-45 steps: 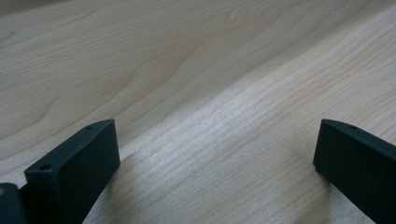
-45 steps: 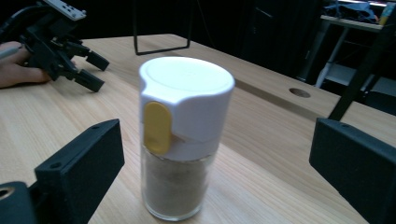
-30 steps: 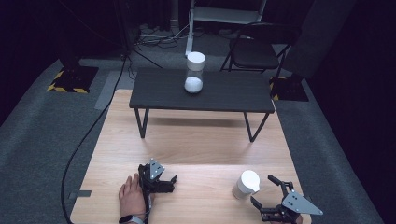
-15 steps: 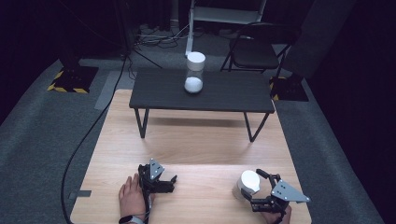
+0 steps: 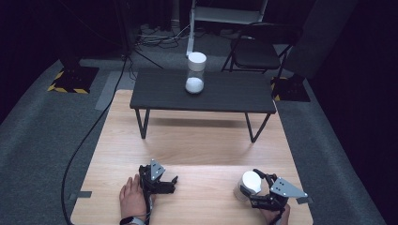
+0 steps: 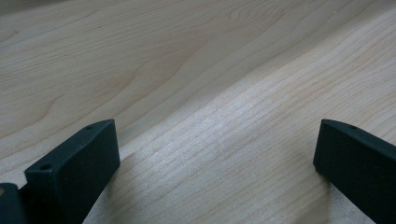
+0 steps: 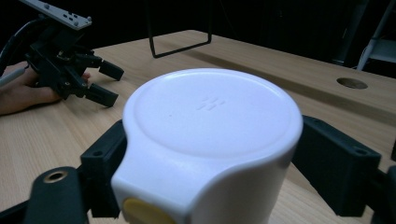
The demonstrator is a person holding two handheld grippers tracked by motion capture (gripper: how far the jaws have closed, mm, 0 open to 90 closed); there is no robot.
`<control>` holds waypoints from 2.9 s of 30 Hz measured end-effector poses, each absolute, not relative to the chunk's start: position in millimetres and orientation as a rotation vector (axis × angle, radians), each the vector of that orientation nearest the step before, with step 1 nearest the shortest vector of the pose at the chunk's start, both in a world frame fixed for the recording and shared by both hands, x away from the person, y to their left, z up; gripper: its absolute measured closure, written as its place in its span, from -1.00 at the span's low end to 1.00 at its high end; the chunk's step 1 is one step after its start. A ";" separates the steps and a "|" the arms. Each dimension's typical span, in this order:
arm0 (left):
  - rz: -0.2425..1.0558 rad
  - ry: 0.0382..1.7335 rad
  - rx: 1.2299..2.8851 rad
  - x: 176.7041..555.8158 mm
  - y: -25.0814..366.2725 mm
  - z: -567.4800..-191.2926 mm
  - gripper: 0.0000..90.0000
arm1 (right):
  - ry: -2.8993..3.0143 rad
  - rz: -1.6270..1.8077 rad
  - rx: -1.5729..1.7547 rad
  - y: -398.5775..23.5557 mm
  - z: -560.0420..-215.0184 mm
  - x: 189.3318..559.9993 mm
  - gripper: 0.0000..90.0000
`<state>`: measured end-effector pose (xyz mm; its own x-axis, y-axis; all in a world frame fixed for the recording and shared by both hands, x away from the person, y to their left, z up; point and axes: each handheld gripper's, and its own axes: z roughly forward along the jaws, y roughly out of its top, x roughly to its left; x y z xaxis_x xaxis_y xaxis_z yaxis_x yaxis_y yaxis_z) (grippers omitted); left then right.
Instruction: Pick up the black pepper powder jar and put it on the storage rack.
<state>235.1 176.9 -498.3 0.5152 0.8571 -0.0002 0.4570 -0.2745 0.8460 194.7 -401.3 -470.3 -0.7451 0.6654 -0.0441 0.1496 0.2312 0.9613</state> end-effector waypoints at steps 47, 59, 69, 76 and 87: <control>0.600 1.089 1.905 236.0 174.6 -498.3 -1.00 | 2.101 1.498 0.767 -369.8 -387.3 246.7 -0.33; 0.601 1.089 1.906 236.0 174.6 -498.2 -1.00 | 2.069 1.506 0.780 -357.8 -341.3 283.8 -0.33; 0.601 1.089 1.908 236.0 174.7 -498.1 -1.00 | 2.040 1.480 0.798 -345.2 -312.8 307.6 -0.33; 0.600 1.089 1.907 235.9 174.6 -498.1 -1.00 | 2.008 1.522 0.807 -337.9 -294.8 325.2 -0.33; 0.601 1.089 1.908 235.6 174.7 -498.0 -1.00 | 2.019 1.518 0.784 -312.8 -261.9 348.5 -0.33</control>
<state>235.6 174.7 -498.0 0.5080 0.8614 0.0011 0.4600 -0.2724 0.8451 348.5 -312.8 -261.9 -0.7143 0.6984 -0.0442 0.1515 0.2160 0.9646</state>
